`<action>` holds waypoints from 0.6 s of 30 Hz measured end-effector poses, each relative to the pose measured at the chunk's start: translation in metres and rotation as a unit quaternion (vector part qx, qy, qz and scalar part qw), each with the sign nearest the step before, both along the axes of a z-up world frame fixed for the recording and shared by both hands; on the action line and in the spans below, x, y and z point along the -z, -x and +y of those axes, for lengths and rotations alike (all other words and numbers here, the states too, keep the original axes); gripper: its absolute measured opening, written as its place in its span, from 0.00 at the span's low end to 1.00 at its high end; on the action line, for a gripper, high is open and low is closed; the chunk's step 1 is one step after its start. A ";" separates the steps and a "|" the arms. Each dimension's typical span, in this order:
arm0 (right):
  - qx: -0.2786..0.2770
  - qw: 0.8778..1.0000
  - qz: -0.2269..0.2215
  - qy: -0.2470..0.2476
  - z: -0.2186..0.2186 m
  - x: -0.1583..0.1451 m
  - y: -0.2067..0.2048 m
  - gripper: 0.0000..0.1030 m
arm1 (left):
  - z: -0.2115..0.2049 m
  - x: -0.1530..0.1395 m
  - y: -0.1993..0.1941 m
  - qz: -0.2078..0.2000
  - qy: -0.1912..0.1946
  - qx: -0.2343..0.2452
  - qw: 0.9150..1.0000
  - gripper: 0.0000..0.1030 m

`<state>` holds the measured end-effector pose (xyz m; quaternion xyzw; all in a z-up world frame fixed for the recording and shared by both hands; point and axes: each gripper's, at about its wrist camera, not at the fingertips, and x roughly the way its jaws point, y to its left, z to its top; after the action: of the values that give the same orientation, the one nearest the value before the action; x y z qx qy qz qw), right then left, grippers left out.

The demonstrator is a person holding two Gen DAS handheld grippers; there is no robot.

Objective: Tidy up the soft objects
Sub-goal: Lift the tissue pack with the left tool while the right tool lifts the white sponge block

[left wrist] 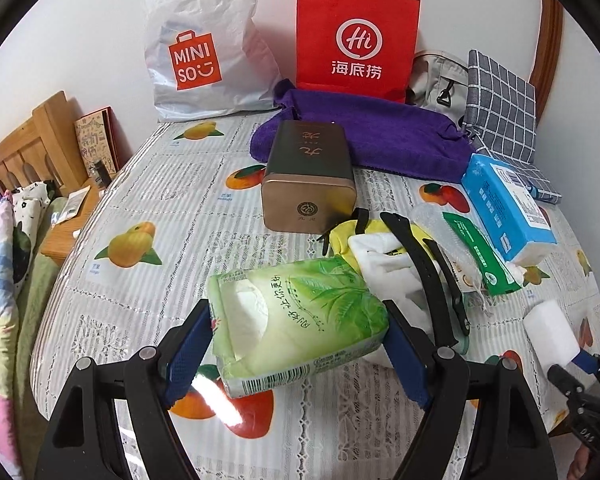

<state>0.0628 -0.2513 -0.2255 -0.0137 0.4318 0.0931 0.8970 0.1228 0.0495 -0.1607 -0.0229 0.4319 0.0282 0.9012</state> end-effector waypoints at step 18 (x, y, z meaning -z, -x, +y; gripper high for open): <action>0.011 0.999 -0.043 -0.014 -0.002 -0.026 -0.010 0.49 | -0.010 -0.018 -0.011 -0.003 0.029 0.009 1.000 0.78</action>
<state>0.0726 -0.2537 -0.1995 -0.0002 0.3913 0.0883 0.9160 0.1342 0.0399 -0.1428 -0.0451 0.4304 0.0077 0.9015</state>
